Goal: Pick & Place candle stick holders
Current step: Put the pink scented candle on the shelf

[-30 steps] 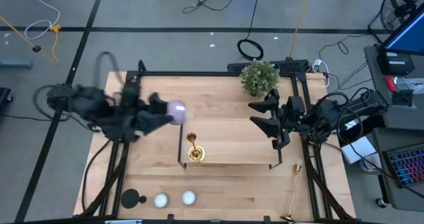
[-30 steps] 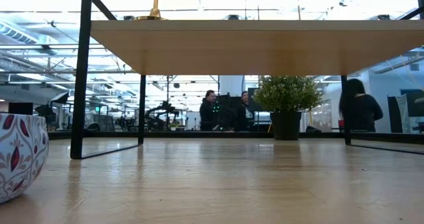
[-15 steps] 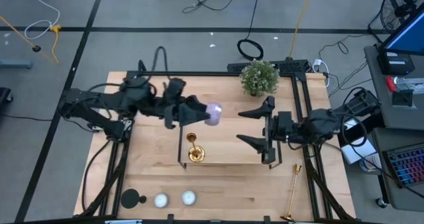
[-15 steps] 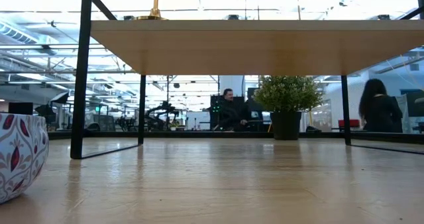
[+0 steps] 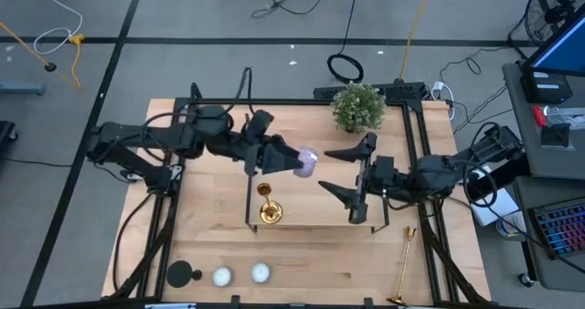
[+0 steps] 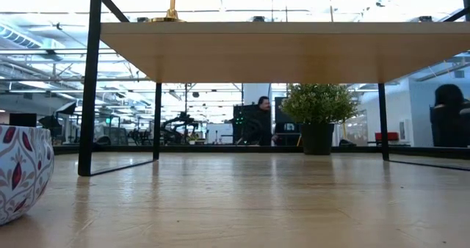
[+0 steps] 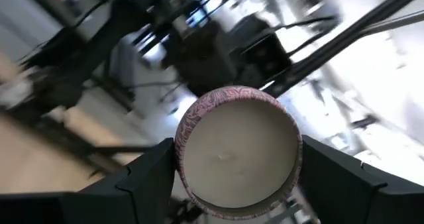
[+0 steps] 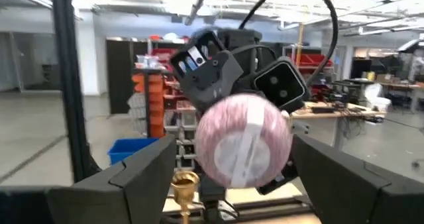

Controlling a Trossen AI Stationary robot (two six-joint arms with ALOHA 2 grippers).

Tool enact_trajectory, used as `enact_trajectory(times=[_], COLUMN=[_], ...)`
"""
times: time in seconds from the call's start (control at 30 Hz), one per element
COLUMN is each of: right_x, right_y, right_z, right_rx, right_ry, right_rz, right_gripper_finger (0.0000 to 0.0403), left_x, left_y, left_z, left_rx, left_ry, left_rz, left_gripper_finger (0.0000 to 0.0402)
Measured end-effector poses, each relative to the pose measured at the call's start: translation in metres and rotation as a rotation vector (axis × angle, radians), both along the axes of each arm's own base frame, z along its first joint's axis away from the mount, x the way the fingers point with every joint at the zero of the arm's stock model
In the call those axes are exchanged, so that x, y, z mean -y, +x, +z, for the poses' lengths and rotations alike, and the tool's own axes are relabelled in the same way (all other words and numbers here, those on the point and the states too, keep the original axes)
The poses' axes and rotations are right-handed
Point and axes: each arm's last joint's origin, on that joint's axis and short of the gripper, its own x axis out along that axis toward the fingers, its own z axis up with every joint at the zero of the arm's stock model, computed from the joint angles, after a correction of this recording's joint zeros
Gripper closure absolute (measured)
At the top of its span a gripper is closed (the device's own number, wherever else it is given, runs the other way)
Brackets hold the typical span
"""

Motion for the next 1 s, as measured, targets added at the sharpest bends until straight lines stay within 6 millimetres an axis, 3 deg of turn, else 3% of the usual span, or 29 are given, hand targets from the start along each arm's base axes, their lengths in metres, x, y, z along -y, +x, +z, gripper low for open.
enact_trajectory(times=[0.23,0.47,0.6,0.83,1.0], right_x=[0.008,0.012,0.008,0.004,0.007], right_y=[-0.002,-0.002,0.008,0.026,0.036], right_z=[0.006,0.007,-0.001,-0.008,-0.02], right_rx=[-0.153,-0.259,-0.351,-0.429,-0.503], right_ry=[0.057,0.015,-0.048,-0.123,-0.147], right_rz=[-0.03,-0.127,-0.187,-0.269,-0.303], right_gripper_finger=[0.0105,0.0105,0.0105,0.0105,0.0105], left_x=[-0.008,-0.016,-0.019,-0.027,-0.026], left_y=[-0.004,0.012,0.027,0.047,0.051], left_z=[0.012,0.033,0.031,0.012,0.007], left_rx=[-0.302,-0.366,-0.421,-0.549,-0.567], left_ry=[0.175,0.166,0.153,0.145,0.147], left_rz=[0.048,0.126,0.149,0.172,0.166], left_gripper_finger=[0.0121,0.0121,0.0121,0.0121,0.0121])
